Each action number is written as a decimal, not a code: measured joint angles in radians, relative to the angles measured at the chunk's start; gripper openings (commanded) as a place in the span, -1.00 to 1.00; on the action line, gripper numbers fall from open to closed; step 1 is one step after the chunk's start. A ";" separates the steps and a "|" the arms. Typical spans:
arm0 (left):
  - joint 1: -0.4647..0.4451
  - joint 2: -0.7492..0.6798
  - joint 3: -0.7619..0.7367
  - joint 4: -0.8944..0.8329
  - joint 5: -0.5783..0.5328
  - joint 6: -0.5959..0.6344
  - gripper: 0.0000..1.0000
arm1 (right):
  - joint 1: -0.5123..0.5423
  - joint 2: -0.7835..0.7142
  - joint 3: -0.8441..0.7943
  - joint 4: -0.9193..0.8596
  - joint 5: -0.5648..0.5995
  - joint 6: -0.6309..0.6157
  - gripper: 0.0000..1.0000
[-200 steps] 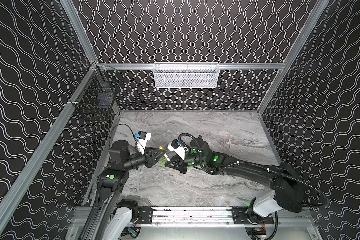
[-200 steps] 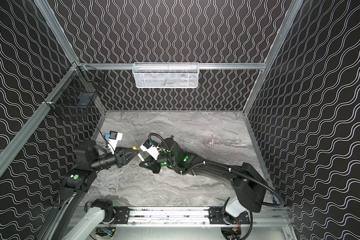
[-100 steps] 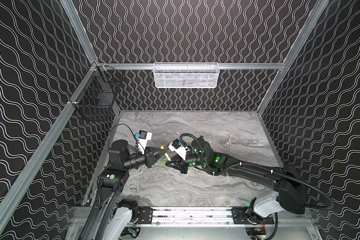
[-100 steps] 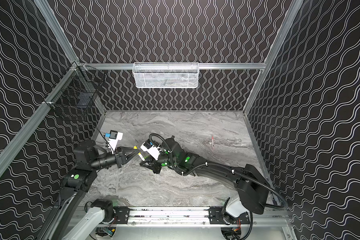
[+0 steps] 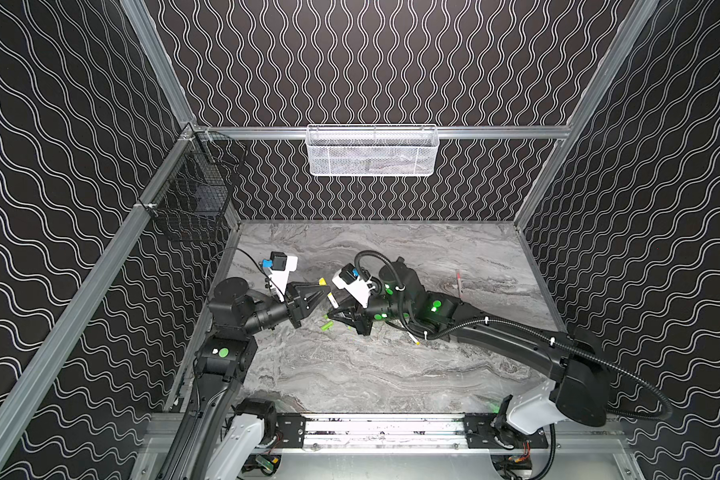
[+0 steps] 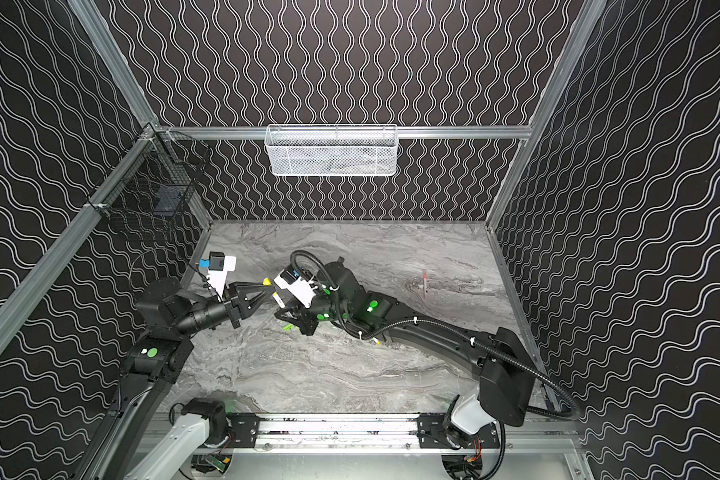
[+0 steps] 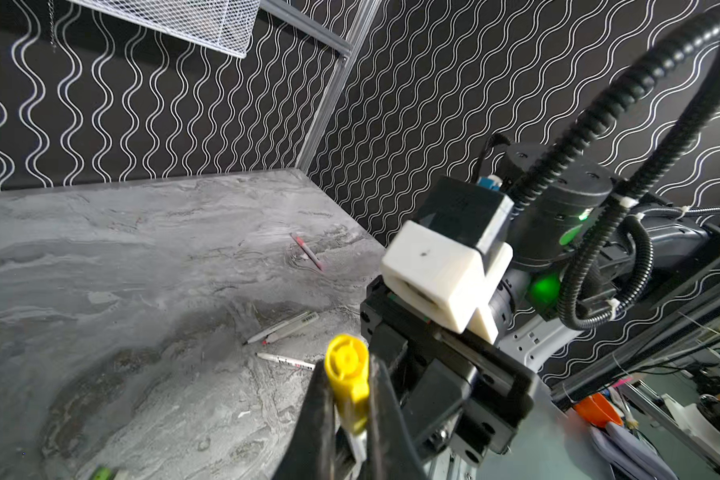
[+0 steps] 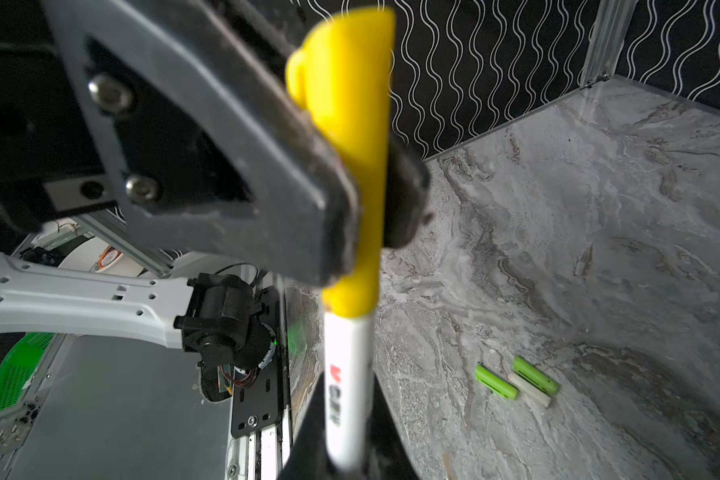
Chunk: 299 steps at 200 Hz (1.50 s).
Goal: Insert the pens into the pen caps
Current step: 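Press the marker deeper into the cap while the left gripper holds the cap, then open the left gripper off the yellow cap while the right gripper withdraws the marker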
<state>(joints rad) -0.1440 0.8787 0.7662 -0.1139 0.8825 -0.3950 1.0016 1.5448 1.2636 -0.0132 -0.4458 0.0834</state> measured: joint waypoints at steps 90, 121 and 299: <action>-0.001 0.015 0.000 -0.030 0.002 0.003 -1.00 | 0.000 0.013 -0.016 0.005 0.000 -0.004 -1.00; -0.001 0.023 0.004 -0.082 0.006 0.009 -0.77 | 0.000 0.012 -0.050 0.016 -0.014 0.003 -1.00; 0.000 0.004 0.019 -0.307 -0.138 0.039 0.97 | -0.455 0.092 -0.258 -0.090 0.027 0.161 -1.00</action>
<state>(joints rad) -0.1436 0.8829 0.7849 -0.4213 0.7444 -0.3561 0.5468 1.6367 1.0054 -0.1032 -0.4191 0.2443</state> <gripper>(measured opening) 0.995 0.125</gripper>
